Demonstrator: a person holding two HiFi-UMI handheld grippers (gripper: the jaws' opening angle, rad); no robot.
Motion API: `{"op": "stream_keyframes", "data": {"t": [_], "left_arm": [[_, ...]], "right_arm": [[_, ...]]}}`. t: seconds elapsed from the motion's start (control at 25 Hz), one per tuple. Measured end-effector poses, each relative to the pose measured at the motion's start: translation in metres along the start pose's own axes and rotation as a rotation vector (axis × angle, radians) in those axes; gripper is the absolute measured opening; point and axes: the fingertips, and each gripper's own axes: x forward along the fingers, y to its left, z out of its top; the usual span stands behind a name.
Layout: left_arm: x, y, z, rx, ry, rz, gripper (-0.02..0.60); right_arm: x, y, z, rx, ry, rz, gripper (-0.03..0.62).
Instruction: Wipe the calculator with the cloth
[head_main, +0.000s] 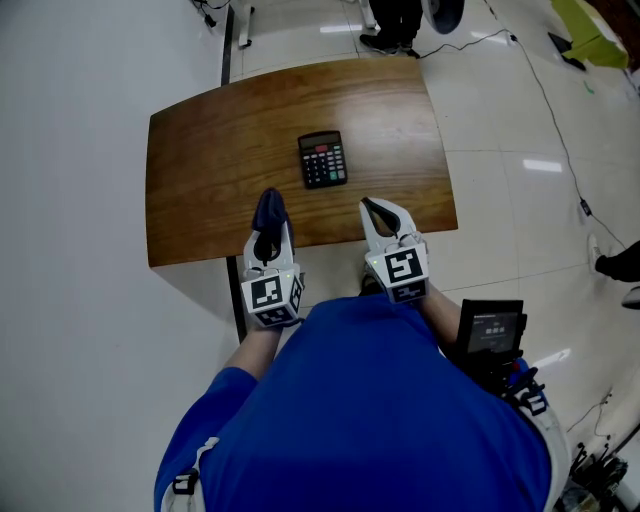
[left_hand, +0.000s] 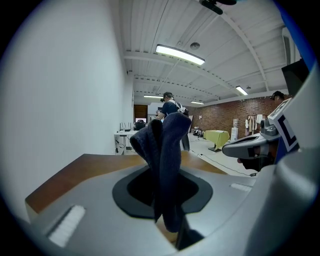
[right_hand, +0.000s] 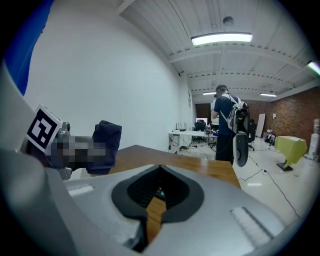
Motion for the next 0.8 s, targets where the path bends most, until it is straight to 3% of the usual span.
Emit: {"op": "stream_keyframes", "data": {"t": [0.4, 0.8], "left_arm": [[0.066, -0.02, 0.007, 0.044, 0.06, 0.038, 0.066], [0.124, -0.02, 0.006, 0.074, 0.117, 0.006, 0.066]], "right_arm": [[0.035, -0.054, -0.015, 0.053, 0.021, 0.067, 0.003], [0.062, -0.087, -0.028, 0.056, 0.074, 0.048, 0.003]]}}
